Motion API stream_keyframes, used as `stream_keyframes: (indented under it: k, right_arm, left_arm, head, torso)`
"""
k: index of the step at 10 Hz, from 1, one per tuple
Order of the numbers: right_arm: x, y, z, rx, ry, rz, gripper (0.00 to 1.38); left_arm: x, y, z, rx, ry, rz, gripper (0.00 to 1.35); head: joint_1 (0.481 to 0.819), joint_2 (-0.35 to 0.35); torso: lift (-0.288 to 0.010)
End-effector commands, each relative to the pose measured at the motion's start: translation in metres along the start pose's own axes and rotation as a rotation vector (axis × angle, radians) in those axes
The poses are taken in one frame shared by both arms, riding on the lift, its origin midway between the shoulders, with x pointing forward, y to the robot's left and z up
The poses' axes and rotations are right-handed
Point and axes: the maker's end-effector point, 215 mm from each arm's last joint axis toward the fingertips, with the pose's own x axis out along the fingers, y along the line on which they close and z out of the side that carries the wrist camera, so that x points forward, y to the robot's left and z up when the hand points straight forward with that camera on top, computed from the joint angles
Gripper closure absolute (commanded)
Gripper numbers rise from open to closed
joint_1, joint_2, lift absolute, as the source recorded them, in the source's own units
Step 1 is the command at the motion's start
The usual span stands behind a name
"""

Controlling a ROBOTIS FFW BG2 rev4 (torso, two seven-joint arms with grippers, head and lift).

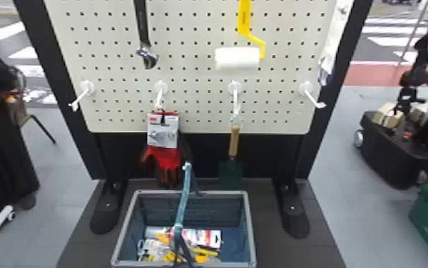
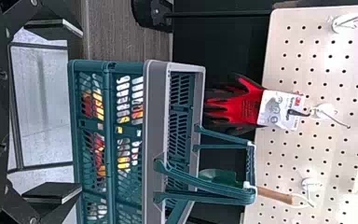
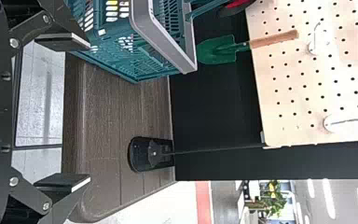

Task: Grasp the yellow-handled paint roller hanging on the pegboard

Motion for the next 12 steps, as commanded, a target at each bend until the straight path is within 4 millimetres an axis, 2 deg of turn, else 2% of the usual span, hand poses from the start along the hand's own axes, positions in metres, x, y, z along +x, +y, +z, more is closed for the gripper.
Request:
stream_keyframes:
  k: [1, 5, 8, 9, 10, 12]
  right_arm:
    - [0.004, 0.004, 0.01, 0.005, -0.012, 0.012, 0.3]
    - [0.039, 0.045, 0.094, -0.04, -0.084, 0.189, 0.3]
    - [0.079, 0.077, 0.147, -0.067, -0.135, 0.355, 0.3]
    - [0.087, 0.081, 0.166, -0.074, -0.163, 0.38, 0.3]
    - [0.096, 0.076, 0.185, -0.096, -0.188, 0.389, 0.3]
    - [0.114, 0.057, 0.227, -0.136, -0.241, 0.39, 0.3]
  left_arm:
    - [-0.001, -0.002, -0.001, -0.004, 0.004, -0.002, 0.15]
    - [0.003, -0.003, 0.001, 0.004, 0.002, -0.017, 0.15]
    - [0.013, -0.008, 0.007, 0.021, -0.004, -0.047, 0.15]
    - [0.023, -0.012, 0.015, 0.036, -0.019, -0.075, 0.15]
    - [0.032, -0.015, 0.023, 0.046, -0.034, -0.094, 0.15]
    - [0.041, -0.022, 0.028, 0.056, -0.039, -0.125, 0.15]
  head:
    - [0.549, 0.0]
    - [0.549, 0.0]
    - [0.549, 0.0]
    - [0.549, 0.0]
    - [0.549, 0.0]
    - [0.549, 0.0]
  torso:
    - [-0.1]
    - [-0.1]
    - [-0.1]
    - [-0.1]
    - [-0.1]
    - [-0.1]
